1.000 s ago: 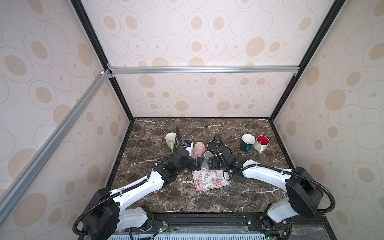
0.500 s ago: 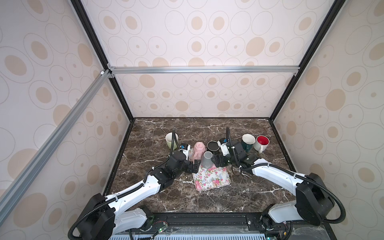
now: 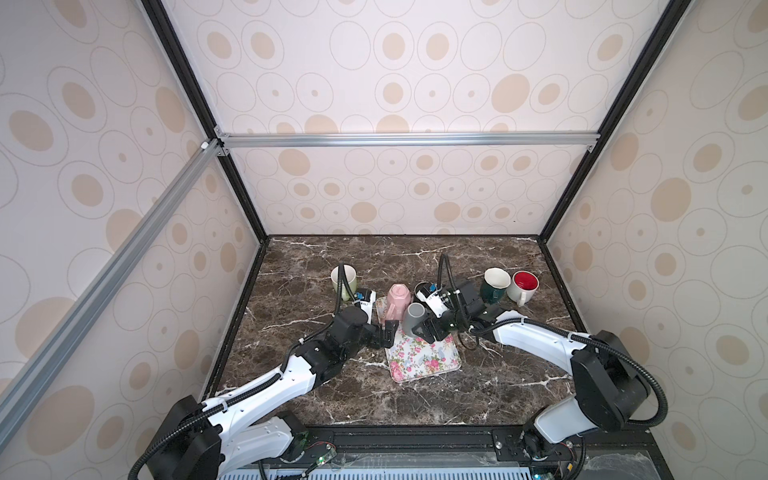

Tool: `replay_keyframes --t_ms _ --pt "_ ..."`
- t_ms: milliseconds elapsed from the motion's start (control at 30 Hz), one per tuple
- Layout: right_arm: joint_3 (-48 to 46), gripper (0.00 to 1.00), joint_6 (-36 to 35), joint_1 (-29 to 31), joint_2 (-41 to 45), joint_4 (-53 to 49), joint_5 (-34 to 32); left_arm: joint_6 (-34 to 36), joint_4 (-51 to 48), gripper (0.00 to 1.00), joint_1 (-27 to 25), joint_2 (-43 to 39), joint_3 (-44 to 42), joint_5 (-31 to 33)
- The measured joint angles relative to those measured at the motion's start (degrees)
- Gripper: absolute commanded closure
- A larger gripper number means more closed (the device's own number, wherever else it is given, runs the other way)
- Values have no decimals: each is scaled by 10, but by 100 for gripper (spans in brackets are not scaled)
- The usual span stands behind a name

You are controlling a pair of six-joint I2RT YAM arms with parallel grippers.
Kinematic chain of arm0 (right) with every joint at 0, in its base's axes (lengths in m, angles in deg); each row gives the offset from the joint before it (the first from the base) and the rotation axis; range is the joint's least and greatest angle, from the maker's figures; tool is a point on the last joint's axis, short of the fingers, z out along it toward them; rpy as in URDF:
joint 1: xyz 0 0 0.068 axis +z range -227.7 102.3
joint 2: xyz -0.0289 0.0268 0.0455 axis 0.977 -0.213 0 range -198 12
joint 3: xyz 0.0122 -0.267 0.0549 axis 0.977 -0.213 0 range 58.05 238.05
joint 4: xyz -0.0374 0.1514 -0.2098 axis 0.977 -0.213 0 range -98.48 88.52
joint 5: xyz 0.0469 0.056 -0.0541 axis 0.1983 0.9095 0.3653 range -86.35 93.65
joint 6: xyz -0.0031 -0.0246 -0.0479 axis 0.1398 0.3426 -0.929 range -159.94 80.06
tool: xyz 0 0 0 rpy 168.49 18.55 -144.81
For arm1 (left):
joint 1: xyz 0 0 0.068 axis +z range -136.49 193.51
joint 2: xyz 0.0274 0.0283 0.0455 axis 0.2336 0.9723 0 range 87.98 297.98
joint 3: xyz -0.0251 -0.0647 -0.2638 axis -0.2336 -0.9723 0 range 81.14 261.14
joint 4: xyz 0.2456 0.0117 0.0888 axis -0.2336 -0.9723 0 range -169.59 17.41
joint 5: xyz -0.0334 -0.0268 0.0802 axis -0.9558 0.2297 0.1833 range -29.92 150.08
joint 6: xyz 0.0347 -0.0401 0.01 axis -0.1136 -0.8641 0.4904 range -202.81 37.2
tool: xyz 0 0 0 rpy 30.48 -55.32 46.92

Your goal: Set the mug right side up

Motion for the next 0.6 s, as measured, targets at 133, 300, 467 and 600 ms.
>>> replay_keyframes --t_ms 133,300,467,600 --pt "6 21 -16 -2 0 -6 2 -2 0 1 0 0 0 0" --pt "14 21 -38 -2 0 -7 2 -3 2 2 0 2 0 0" --pt "36 22 -48 -2 -2 -12 4 -3 11 2 0 22 0 -6" --pt "48 22 -52 -2 -2 -5 5 -3 14 2 0 41 2 -19"
